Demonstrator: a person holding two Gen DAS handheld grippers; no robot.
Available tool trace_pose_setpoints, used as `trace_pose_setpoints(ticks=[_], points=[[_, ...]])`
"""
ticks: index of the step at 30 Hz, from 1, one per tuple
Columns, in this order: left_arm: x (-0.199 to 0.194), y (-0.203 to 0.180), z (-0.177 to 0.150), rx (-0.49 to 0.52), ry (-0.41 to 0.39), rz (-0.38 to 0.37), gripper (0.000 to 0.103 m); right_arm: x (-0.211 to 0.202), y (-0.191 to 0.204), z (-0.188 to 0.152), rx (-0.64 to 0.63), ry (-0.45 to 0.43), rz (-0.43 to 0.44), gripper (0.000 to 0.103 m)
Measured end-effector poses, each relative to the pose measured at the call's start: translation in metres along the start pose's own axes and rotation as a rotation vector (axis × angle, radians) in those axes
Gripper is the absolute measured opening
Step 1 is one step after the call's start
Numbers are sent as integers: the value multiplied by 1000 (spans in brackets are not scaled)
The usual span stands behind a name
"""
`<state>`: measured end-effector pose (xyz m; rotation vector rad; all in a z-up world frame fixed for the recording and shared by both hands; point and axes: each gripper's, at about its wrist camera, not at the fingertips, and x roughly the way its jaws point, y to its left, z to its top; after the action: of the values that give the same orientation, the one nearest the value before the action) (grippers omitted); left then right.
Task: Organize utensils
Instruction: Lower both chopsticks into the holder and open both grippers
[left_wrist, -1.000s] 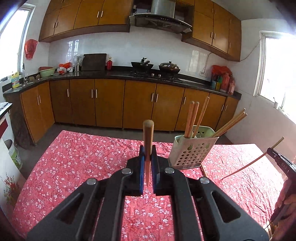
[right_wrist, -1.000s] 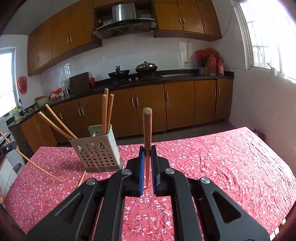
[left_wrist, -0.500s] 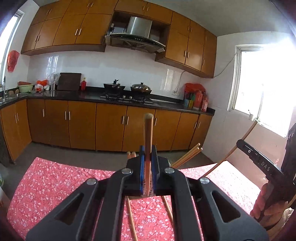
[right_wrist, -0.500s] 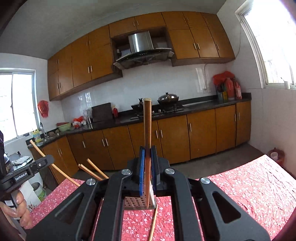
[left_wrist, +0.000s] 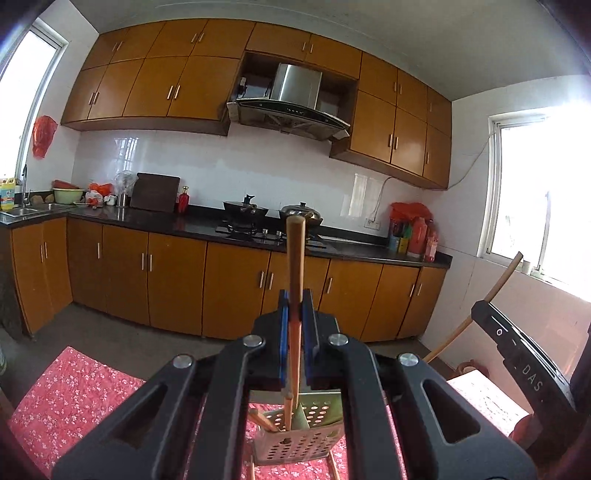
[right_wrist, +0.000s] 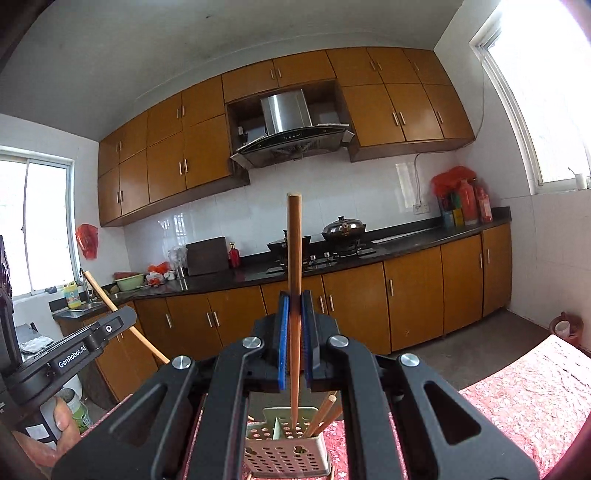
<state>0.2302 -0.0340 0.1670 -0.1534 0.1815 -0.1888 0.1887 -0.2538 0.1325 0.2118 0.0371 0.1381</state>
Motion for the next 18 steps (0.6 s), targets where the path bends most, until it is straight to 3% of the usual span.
trace_pose_setpoints(ticks=[10,12,13,18], points=[[39,8,-36,2,109,-9,8,35,-4,-32,-2,119,6,10],[40,10,-36,-5,115,-11,12,31,-5,-31,-7,118,-4,34],[38,11,-36,-7,112,-7,13,24,-7,-30,-7,105,-12,38],[11,22,-30,-24,80,8,18,-1,-19,-24,-2,95,-38,39]])
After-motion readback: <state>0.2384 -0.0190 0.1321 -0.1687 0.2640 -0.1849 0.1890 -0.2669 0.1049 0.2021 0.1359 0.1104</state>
